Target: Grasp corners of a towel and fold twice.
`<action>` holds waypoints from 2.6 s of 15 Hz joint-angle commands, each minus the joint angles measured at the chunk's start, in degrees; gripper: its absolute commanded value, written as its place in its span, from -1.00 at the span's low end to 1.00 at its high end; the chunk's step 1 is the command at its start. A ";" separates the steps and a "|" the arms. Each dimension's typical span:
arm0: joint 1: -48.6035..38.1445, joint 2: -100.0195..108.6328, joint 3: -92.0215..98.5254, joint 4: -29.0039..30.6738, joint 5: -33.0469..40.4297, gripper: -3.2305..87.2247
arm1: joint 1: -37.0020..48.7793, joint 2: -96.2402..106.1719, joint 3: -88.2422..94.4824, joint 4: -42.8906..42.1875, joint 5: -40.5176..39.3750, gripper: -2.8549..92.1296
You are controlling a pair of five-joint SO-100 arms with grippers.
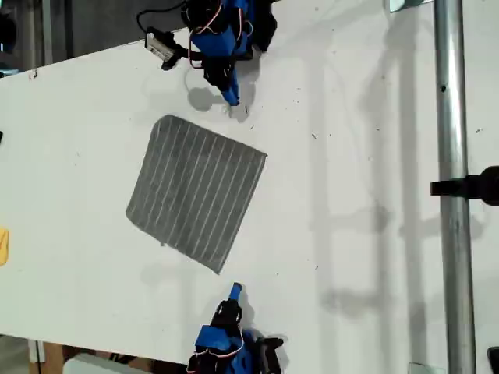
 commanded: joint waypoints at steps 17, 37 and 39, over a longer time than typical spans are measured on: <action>-0.26 -2.90 -11.51 2.72 -37.79 -0.99 | -9.76 -15.73 -16.52 -5.62 1.76 -0.95; -10.63 -74.00 -83.67 19.25 -15.03 -0.99 | -0.44 -96.68 -95.89 12.92 -33.49 0.04; -11.69 -74.00 -81.65 18.63 -15.03 -0.99 | -1.23 -102.22 -92.90 9.84 -36.21 0.04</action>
